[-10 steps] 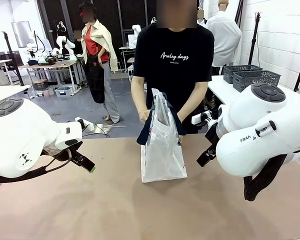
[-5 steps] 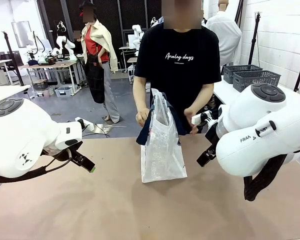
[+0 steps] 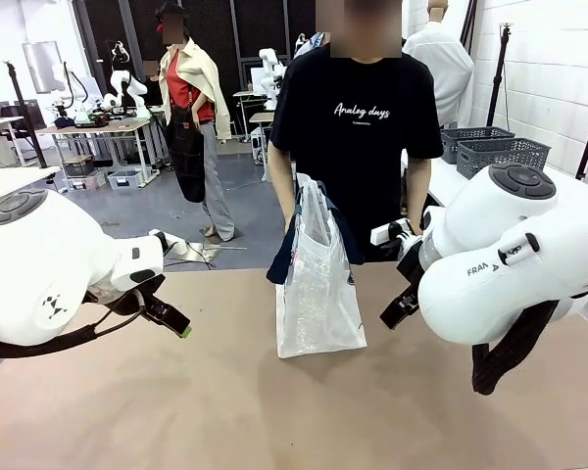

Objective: Transfer purchased items from the store into the shopping bag.
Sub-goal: Open the Reusable shopping bag in the center of the table.

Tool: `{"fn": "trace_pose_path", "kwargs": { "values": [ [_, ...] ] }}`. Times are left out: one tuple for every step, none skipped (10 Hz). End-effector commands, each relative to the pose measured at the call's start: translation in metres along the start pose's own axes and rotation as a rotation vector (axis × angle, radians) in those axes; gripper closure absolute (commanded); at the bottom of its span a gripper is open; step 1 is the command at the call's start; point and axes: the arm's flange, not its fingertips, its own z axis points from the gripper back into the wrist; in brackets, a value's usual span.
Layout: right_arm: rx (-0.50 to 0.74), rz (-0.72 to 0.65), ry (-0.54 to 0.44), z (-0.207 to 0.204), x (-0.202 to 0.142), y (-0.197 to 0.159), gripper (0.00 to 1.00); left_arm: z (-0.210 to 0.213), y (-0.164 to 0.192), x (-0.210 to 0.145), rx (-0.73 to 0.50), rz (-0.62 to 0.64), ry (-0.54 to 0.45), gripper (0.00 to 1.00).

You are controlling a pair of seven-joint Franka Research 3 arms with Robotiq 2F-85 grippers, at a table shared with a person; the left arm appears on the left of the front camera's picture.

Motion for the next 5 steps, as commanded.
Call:
{"fn": "trace_pose_path", "kwargs": {
  "values": [
    [0.109,-0.006,0.020,0.010,0.004,-0.015,0.00,0.017,0.014,0.004,-0.123,0.022,-0.017,0.00],
    [0.124,-0.004,0.032,0.018,0.010,-0.017,0.00,0.022,0.016,0.008,-0.153,0.031,-0.015,0.00],
    [0.135,0.000,0.051,0.028,0.019,-0.021,0.00,0.030,0.020,0.014,-0.182,0.036,-0.022,0.00],
    [0.121,0.008,0.086,0.043,0.032,-0.027,0.00,0.041,0.020,0.026,-0.166,0.049,-0.018,0.00],
    [0.095,0.013,0.109,0.058,0.045,-0.032,0.00,0.054,0.021,0.039,-0.153,0.027,-0.033,0.00]
  ]
}}
